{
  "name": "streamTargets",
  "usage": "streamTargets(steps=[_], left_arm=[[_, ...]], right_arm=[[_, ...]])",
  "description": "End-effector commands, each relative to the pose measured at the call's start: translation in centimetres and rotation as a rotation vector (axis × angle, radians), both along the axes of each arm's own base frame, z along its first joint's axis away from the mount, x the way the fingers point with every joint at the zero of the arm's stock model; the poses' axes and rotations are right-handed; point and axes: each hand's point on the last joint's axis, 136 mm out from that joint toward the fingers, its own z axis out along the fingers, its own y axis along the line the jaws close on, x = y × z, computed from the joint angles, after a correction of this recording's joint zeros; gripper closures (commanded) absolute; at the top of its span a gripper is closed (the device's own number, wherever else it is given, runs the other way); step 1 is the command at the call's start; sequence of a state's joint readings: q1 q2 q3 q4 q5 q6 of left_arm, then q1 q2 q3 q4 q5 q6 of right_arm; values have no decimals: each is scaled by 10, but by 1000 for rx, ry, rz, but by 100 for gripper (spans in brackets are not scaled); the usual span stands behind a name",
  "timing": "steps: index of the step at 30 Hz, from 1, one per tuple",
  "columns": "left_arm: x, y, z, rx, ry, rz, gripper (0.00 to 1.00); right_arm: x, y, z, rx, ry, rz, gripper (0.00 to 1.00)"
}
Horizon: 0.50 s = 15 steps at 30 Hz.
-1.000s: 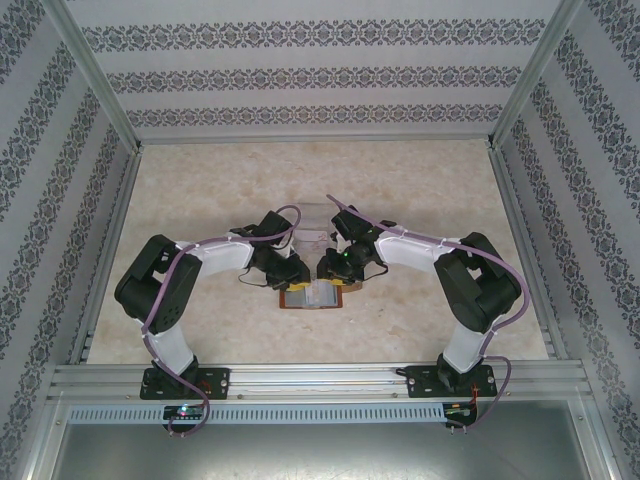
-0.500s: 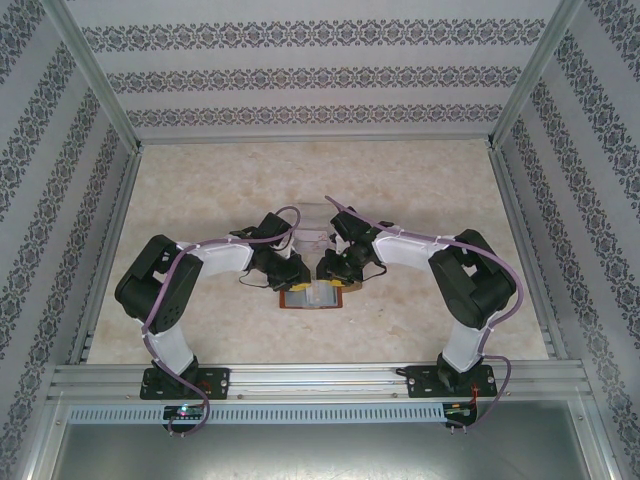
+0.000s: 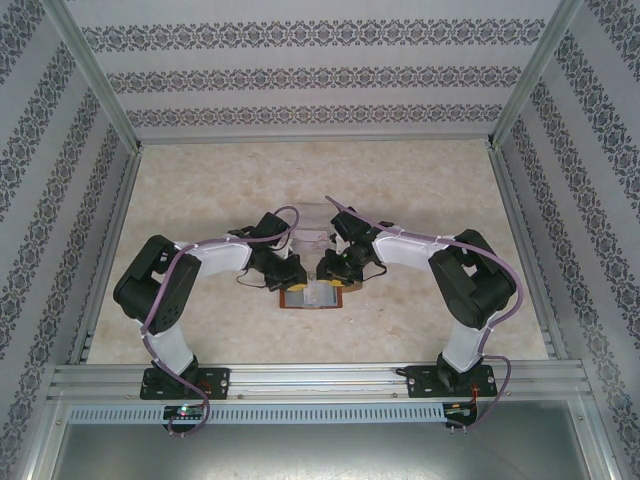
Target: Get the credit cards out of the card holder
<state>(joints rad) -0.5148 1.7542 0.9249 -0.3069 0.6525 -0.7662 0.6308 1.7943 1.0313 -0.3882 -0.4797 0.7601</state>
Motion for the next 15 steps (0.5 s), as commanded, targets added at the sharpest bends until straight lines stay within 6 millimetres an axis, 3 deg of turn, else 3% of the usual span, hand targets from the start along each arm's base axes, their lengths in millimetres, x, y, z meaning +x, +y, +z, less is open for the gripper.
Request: streamTargets(steps=[1, 15], left_arm=[[-4, 22, -1, 107, 1, -9, 89], [-9, 39, 6, 192, -14, -39, 89]], right_arm=[[-7, -6, -8, -25, 30, -5, 65], [-7, -6, -6, -24, 29, -3, 65]])
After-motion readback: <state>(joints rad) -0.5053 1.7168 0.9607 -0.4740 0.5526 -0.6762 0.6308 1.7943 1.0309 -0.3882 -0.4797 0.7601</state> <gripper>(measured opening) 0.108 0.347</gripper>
